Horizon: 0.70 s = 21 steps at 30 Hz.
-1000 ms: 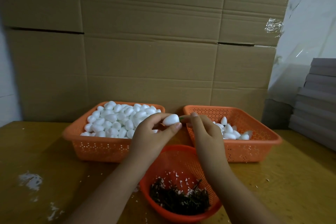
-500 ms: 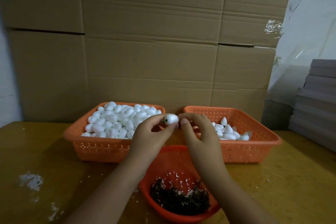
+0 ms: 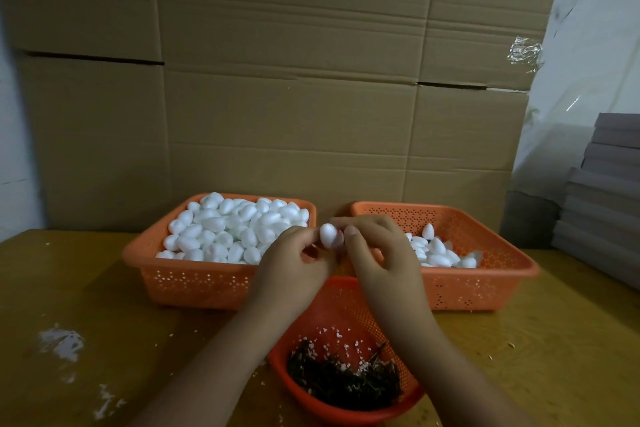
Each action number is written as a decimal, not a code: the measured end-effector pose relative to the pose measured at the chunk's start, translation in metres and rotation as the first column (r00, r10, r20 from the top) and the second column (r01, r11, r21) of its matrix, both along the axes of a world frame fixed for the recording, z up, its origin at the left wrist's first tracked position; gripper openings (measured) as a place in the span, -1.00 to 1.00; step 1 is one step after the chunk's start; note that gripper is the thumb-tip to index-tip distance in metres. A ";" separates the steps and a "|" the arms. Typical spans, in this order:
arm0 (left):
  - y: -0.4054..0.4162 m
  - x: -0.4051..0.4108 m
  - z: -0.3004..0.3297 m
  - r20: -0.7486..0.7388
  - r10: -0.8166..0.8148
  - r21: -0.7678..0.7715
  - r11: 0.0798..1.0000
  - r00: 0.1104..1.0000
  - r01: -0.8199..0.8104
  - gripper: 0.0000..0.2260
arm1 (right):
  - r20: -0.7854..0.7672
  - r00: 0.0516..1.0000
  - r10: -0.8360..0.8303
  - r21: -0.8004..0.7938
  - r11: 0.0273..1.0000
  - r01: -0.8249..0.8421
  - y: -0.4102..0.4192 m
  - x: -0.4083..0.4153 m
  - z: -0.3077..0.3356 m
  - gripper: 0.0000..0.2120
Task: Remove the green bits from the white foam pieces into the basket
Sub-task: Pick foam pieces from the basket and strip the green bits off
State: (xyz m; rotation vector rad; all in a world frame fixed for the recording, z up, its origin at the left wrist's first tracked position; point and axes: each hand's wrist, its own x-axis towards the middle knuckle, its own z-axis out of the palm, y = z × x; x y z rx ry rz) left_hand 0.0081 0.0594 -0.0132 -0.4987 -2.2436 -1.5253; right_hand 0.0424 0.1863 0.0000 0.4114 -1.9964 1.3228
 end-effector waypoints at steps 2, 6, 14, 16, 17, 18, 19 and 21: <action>0.001 0.000 -0.001 0.029 0.001 -0.007 1.000 1.000 -0.001 -0.85 | -0.004 1.000 -0.001 0.084 0.996 0.001 -0.003 0.000 -0.002 -0.84; 0.001 0.002 0.000 0.003 0.021 -0.061 0.998 1.000 -0.021 -0.80 | 0.087 0.996 0.030 0.055 0.998 -0.035 -0.004 -0.001 -0.006 -0.82; 0.000 0.005 0.002 -0.073 0.086 -0.190 0.977 0.994 -0.098 -0.76 | 0.231 0.965 0.127 -0.065 0.991 -0.115 -0.001 -0.004 -0.003 -0.90; 0.000 0.006 0.002 -0.063 0.059 -0.177 0.982 0.996 -0.069 -0.76 | 0.212 0.970 0.116 -0.074 0.992 -0.103 -0.001 -0.004 -0.003 -0.88; 0.000 0.006 0.002 -0.045 0.040 -0.147 0.988 0.998 -0.046 -0.78 | 0.205 0.972 0.117 -0.090 0.991 -0.100 0.000 -0.004 -0.003 -0.88; 0.000 0.006 0.002 -0.034 0.024 -0.117 0.993 0.999 -0.028 -0.76 | 0.201 0.972 0.121 -0.111 0.989 -0.100 0.000 -0.005 -0.004 -0.88; 0.000 0.005 0.002 -0.030 0.013 -0.092 0.996 0.999 -0.016 -0.70 | 0.198 0.972 0.124 -0.132 0.986 -0.099 0.002 -0.005 -0.004 -0.89; 0.000 0.005 0.002 -0.038 -0.019 -0.053 0.998 0.999 0.017 -0.70 | 0.183 0.977 0.109 -0.143 0.986 -0.083 0.004 -0.006 -0.003 -0.87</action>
